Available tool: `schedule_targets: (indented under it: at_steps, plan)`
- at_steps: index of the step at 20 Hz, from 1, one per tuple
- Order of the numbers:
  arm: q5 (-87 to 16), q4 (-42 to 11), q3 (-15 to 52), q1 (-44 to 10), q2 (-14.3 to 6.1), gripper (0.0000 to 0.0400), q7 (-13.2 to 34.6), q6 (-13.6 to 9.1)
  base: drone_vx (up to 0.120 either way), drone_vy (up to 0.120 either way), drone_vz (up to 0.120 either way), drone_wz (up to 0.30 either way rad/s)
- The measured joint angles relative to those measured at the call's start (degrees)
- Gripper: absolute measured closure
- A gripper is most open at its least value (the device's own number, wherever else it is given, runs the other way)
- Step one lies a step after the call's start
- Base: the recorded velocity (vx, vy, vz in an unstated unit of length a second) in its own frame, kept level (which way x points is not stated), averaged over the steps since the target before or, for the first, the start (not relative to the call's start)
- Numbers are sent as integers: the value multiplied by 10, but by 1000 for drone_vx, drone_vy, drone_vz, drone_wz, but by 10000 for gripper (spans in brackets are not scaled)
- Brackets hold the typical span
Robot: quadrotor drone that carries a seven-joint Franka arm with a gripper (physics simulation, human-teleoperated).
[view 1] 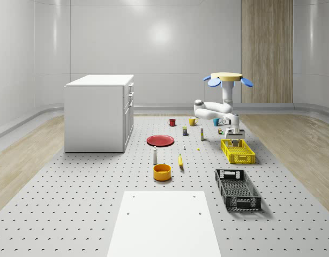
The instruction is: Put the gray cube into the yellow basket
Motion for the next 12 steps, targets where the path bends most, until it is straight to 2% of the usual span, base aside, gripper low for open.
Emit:
schedule_targets:
  at_steps: [3,4,12]
  plan:
    - [0,0,0,0,-1,150,0,1,0,120,0,0]
    - [-1,0,-1,0,-1,150,0,2,0,40,0,0]
    - [-54,12,-57,-9,-4,150,1,22,0,0,0,0]
